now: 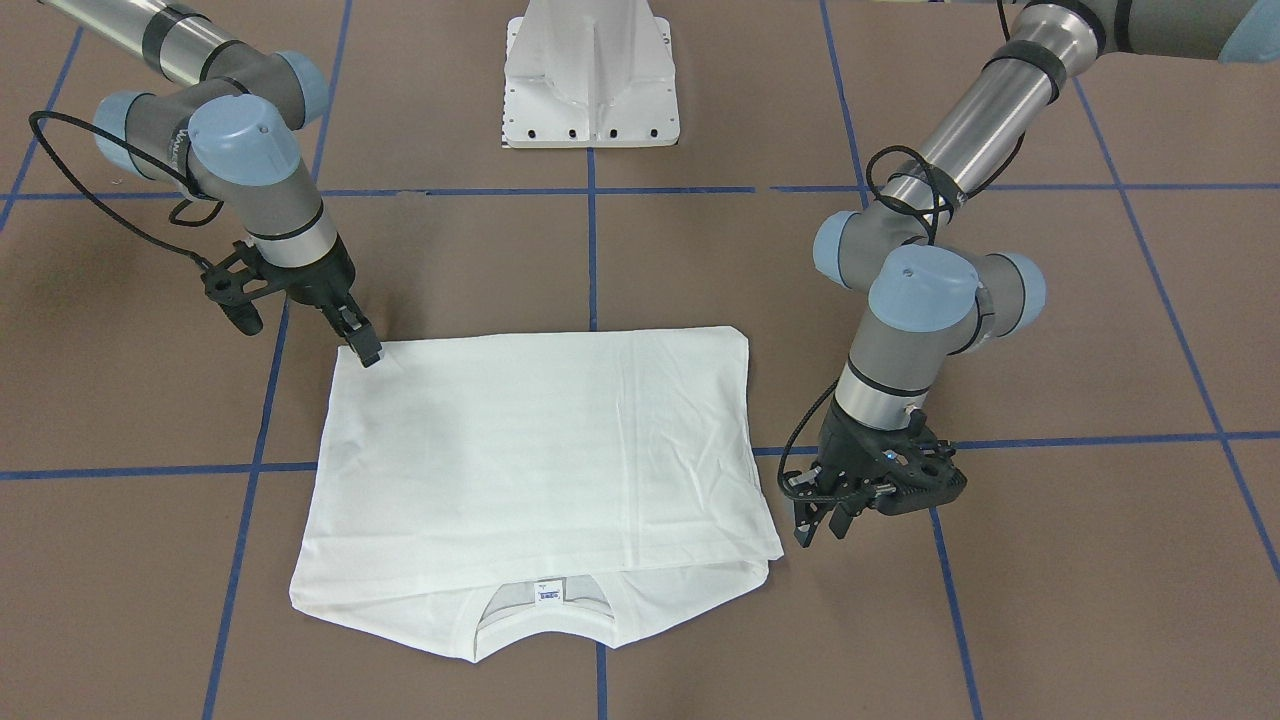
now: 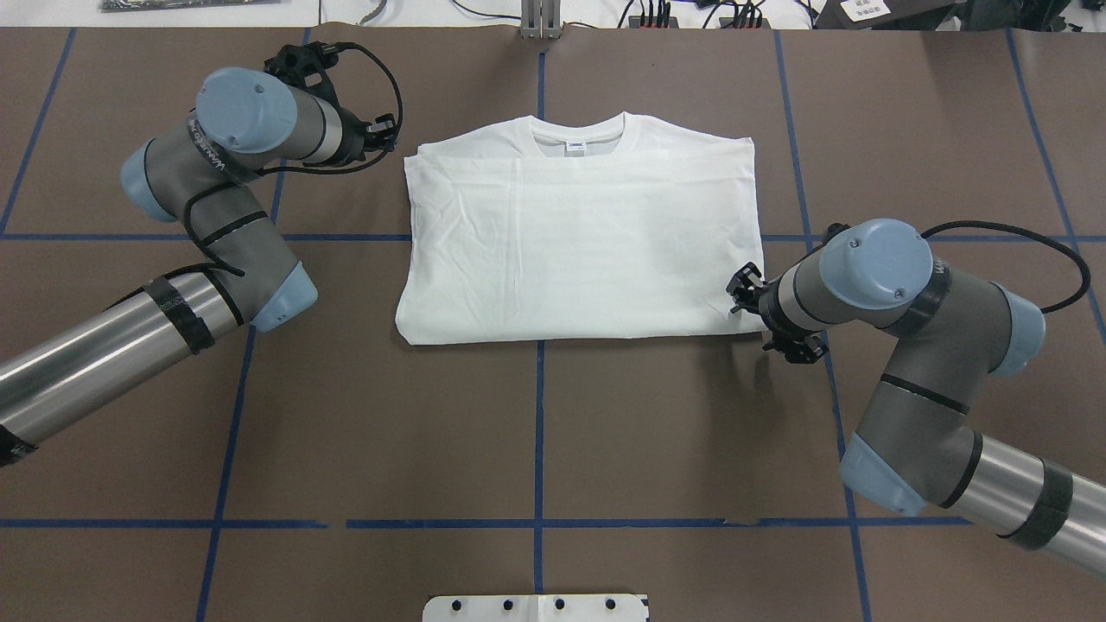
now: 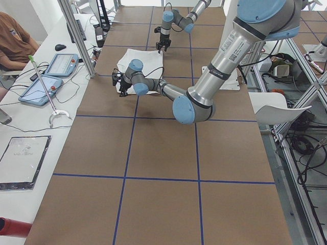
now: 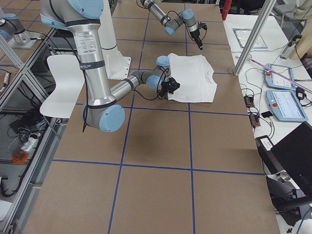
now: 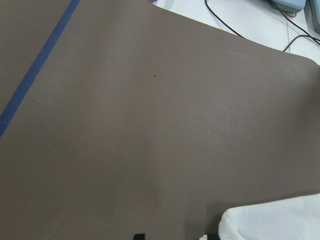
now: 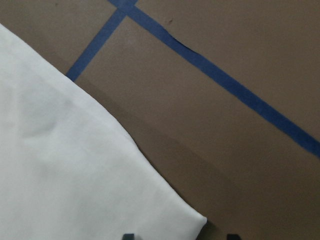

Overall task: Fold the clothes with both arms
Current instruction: 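Lower the right gripper to the folded shirt's side edge and grasp it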

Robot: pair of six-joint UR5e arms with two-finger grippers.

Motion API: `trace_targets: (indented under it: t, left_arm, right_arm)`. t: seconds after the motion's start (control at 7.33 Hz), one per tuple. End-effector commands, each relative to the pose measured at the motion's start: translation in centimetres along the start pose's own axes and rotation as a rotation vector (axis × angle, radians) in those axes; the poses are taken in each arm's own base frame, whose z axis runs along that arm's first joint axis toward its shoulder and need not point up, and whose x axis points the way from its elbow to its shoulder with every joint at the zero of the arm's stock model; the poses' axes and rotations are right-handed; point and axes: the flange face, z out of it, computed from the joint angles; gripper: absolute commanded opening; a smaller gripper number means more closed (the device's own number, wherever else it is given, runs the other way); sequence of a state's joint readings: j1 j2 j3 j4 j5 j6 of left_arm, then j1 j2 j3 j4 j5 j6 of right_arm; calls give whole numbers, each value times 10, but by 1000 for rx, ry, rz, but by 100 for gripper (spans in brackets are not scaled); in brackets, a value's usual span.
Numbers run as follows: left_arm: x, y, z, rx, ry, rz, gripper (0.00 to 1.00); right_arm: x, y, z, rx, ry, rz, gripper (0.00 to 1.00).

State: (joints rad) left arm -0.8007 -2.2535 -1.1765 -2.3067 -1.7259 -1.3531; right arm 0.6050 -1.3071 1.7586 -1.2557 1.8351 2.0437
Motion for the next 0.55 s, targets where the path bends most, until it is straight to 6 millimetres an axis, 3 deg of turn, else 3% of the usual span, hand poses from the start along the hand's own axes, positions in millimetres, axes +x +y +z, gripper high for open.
trace_targets:
  t: [0.0,0.14,0.27,0.41]
  left_arm:
    - [0,0,0,0,-1,0,51]
    - [0,0,0,0,-1,-2,51]
    - [0,0,0,0,-3,-2,51]
    - [0,0,0,0,-3,-2,51]
  right_arm:
    - [-1,1,5,4,5,0,44]
    - [-2,1,3,1,1,1,10]
    - [-2,1,2,0,0,1,0]
    - [-1,0,-2,-3,-4,2,0]
